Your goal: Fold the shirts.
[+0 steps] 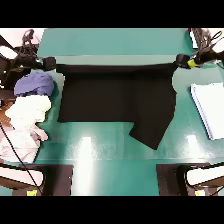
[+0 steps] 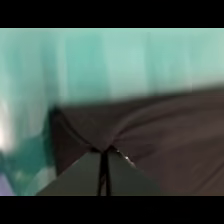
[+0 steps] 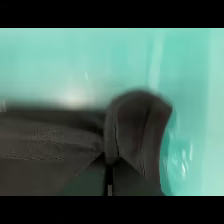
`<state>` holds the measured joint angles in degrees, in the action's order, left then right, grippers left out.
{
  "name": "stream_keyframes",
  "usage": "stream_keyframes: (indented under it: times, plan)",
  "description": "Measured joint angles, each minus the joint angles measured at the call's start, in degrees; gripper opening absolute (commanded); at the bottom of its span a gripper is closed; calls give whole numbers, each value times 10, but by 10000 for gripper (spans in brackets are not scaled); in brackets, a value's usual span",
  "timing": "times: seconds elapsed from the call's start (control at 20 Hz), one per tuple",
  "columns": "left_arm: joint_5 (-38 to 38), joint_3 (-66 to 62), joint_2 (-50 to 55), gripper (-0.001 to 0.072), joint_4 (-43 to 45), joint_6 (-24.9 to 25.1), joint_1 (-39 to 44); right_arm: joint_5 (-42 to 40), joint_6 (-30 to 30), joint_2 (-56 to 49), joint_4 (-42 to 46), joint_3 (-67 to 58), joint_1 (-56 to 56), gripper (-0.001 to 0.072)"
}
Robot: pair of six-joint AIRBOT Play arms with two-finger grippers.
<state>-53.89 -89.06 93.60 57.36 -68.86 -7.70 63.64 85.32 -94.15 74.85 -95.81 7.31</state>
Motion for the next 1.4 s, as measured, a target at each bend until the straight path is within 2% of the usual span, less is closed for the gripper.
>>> stream_keyframes:
  times: [0.3,0.35,0.4,0.45,0.5,0.6,0.75,0.95,1.2,1.4]
  plan:
    - [-34,43,11,33,32,2,0,29,6,0,23,75,-7,24]
    - [-35,49,12,255,35,2,0,29,8,0,23,83,-7,29]
    - [-35,53,12,504,37,2,0,29,9,0,17,90,-8,160]
    - [-35,56,12,560,37,-1,-1,29,10,0,10,94,-9,327]
    - [-36,57,12,557,38,-8,-1,28,10,0,2,97,-9,348]
    - [-50,57,12,502,39,-20,-2,31,11,3,-12,101,-10,348]
    - [-104,44,10,501,42,-35,-18,58,8,24,-24,104,-4,346]
    - [-188,69,-30,500,49,-37,-45,134,-13,69,-30,105,15,345]
    - [-197,225,-124,501,54,-37,-54,220,-32,113,-34,106,26,344]
    - [-166,336,-163,501,58,-37,-56,256,-37,127,-65,106,30,344]
